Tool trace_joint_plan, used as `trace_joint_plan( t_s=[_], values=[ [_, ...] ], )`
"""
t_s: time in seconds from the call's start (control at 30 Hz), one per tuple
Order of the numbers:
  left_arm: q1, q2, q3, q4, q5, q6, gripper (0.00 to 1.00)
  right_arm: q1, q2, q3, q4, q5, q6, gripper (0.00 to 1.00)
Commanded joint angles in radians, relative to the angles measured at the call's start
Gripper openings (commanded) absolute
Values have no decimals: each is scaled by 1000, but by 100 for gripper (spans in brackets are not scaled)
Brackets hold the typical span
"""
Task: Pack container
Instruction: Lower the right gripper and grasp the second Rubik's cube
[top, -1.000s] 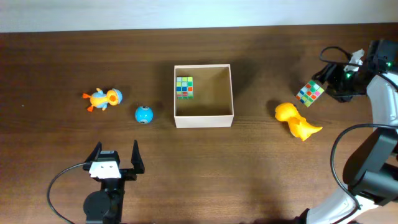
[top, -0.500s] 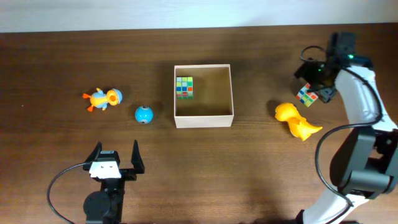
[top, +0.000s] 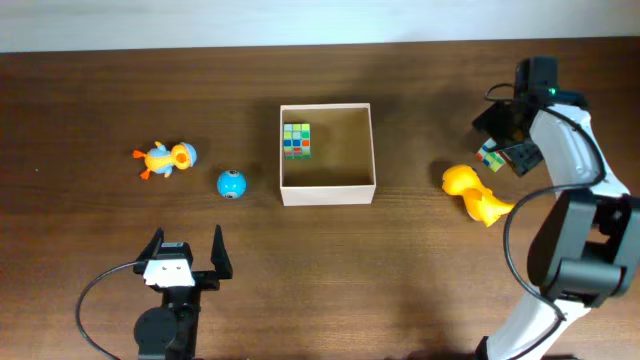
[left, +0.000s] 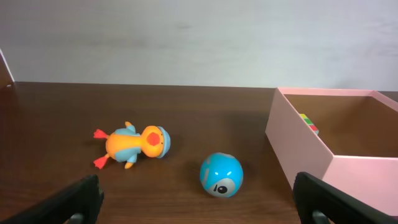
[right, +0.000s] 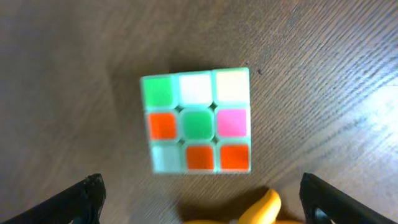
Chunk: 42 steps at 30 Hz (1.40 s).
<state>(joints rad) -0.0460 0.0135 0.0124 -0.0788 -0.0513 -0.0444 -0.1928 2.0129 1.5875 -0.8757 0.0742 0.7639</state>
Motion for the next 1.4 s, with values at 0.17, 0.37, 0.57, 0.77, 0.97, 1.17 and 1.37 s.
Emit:
trace_joint_plan(
  t_s=[0.17, 0.37, 0.57, 0.77, 0.97, 1.17, 1.37],
  values=[
    [-6, -8, -2, -3, 11, 19, 99, -35, 71, 6, 43, 3, -54, 92],
    [-6, -8, -2, -3, 11, 19, 99, -45, 73, 6, 67, -3, -90, 83],
    [-6, -8, -2, -2, 11, 19, 99, -45, 74, 6, 86, -10, -114, 68],
    [-6, -8, -2, -3, 11, 19, 99, -45, 90, 6, 86, -17, -131, 61],
    [-6, -8, -2, -2, 11, 19, 99, -43, 133, 6, 70, -31, -147, 59],
    [-6, -8, -3, -2, 11, 19, 99, -45, 135, 6, 69, -33, -174, 59],
    [-6, -8, -2, -2, 11, 19, 99, -45, 135, 23, 69, -33, -216, 62]
  ],
)
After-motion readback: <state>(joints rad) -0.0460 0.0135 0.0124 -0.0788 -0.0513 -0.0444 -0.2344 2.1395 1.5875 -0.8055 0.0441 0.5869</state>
